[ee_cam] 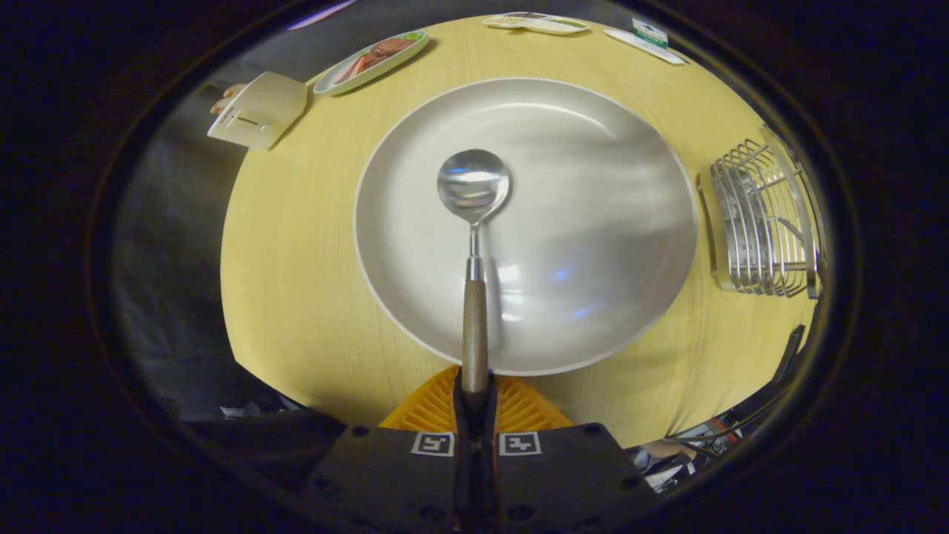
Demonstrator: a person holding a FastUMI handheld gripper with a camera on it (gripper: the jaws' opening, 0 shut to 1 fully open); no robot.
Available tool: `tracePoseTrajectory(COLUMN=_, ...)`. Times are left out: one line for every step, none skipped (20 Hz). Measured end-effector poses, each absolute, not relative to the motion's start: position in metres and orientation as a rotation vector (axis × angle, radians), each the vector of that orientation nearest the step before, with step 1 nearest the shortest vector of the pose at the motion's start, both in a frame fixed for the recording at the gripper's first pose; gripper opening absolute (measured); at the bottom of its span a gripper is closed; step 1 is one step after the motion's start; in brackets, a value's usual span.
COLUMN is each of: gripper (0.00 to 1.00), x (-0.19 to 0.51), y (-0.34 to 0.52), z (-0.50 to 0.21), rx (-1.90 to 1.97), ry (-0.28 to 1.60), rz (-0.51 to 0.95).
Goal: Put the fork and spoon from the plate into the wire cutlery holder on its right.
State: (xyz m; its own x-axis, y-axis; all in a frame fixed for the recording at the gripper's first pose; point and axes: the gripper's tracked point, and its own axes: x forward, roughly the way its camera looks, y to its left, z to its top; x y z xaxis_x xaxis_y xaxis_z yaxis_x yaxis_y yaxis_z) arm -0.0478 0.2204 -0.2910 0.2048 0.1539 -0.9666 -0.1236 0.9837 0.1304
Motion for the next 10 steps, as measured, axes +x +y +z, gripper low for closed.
tracePoseTrajectory(gripper=0.08, x=-0.051, y=0.22, z=-0.29, rx=0.018, ry=1.352, rz=0.205)
tracePoseTrajectory(gripper=0.08, x=-0.055, y=0.218, z=-0.285, rx=0.008, ry=1.356, rz=0.217)
tracePoseTrajectory(gripper=0.08, x=-0.06, y=0.215, z=-0.28, rx=-0.001, ry=1.357, rz=0.227)
tracePoseTrajectory(gripper=0.08, x=-0.064, y=0.213, z=-0.273, rx=-0.005, ry=1.357, rz=0.235)
tracePoseTrajectory(gripper=0.08, x=-0.068, y=0.21, z=-0.266, rx=-0.003, ry=1.353, rz=0.245)
tracePoseTrajectory(gripper=0.08, x=-0.071, y=0.208, z=-0.256, rx=-0.001, ry=1.347, rz=0.257)
tracePoseTrajectory(gripper=0.08, x=-0.073, y=0.205, z=-0.247, rx=0.001, ry=1.334, rz=0.266)
tracePoseTrajectory(gripper=0.08, x=-0.075, y=0.201, z=-0.237, rx=0.001, ry=1.321, rz=0.272)
tracePoseTrajectory(gripper=0.08, x=-0.078, y=0.197, z=-0.228, rx=0.005, ry=1.306, rz=0.273)
tracePoseTrajectory(gripper=0.08, x=-0.079, y=0.193, z=-0.218, rx=0.016, ry=1.297, rz=0.274)
